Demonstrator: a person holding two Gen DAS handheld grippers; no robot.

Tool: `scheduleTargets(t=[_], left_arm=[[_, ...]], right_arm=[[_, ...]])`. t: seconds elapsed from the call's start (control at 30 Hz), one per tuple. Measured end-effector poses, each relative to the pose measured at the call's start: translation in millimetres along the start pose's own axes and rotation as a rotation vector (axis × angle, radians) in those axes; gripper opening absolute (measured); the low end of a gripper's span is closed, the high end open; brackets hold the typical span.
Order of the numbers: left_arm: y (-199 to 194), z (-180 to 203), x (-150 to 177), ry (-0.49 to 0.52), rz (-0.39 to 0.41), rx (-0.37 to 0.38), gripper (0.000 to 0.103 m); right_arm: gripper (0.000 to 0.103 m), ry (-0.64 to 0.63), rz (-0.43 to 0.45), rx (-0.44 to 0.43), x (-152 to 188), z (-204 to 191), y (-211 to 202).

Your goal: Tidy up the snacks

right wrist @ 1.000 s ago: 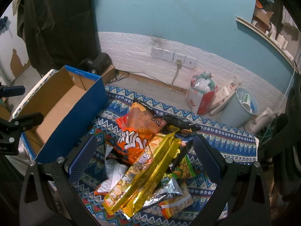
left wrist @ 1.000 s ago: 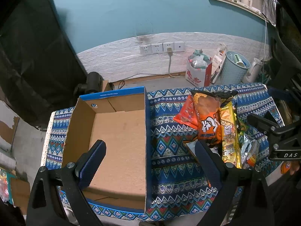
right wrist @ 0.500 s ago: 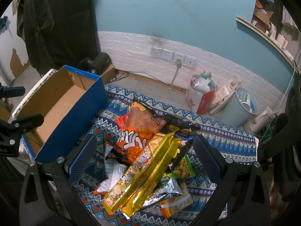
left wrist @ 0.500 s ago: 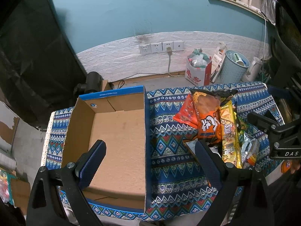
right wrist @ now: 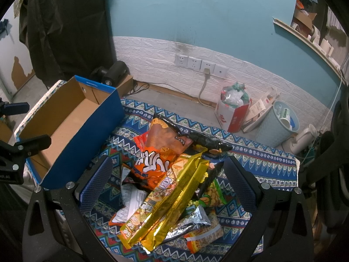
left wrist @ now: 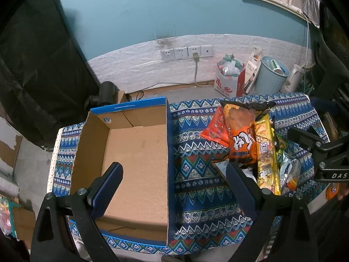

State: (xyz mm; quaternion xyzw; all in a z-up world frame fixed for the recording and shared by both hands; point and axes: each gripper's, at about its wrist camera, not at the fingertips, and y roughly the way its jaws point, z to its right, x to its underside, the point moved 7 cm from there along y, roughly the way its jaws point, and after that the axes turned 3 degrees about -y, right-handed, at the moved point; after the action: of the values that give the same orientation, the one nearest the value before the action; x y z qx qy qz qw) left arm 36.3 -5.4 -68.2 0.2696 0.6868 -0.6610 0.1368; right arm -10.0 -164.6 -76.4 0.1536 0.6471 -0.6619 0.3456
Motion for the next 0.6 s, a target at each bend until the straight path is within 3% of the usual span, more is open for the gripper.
scheduleTargets(t=[0.6], left_arm=[[5.4, 9.5, 0.5, 0.016, -0.021, 0.004, 0.096]], right_arm=[[0.100, 0.014, -0.012, 0.005, 1.0, 9.6, 1.3]])
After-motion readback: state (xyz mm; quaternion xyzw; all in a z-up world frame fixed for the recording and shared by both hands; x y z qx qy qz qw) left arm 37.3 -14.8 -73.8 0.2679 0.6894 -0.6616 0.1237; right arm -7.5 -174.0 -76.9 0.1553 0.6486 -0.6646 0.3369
